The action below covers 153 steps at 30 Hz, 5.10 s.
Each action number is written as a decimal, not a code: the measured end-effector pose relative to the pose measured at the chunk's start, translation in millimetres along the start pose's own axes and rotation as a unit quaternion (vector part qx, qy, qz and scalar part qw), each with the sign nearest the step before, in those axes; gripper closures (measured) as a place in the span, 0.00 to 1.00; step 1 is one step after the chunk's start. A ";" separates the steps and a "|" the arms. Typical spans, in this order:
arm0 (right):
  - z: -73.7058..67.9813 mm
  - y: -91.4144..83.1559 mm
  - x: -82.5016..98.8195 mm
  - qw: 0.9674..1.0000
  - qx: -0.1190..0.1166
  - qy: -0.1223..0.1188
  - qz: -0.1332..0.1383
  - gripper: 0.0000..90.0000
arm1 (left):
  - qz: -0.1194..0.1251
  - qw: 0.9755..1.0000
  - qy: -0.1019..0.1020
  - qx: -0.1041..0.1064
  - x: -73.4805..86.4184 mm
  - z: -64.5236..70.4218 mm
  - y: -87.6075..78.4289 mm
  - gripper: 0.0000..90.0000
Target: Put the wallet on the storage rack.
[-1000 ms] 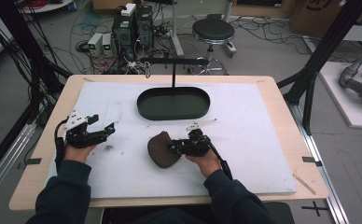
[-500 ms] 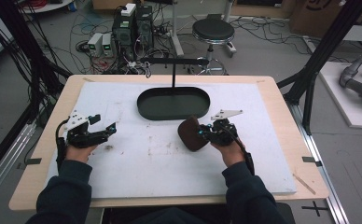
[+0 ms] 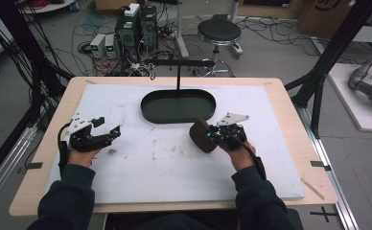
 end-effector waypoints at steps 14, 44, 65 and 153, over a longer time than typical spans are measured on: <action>-14.3 8.3 -2.0 0.997 -0.058 -0.009 0.049 0.72 | -0.004 1.000 -0.001 0.002 0.8 -0.1 0.0 0.26; -16.1 12.1 -1.2 0.995 -0.066 0.005 0.071 0.54 | -0.007 1.000 -0.001 0.004 1.7 1.1 0.5 0.26; -16.6 11.1 -1.6 0.993 -0.080 0.018 0.079 0.56 | -0.007 1.000 0.000 0.004 1.6 1.4 0.3 0.26; 111.4 44.1 -23.0 0.988 0.025 0.144 0.040 0.35 | 0.002 0.999 -0.018 0.026 -2.2 2.5 5.9 0.20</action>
Point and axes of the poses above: each handheld gripper's, and its own axes: y roughly forward along the jaws, x roughly out of its underside, z roughly to its right, the point moved 1 cm from there along y, roughly forward along the jaws, and after that the axes turned 5 degrees about z, right-handed, at the moved point
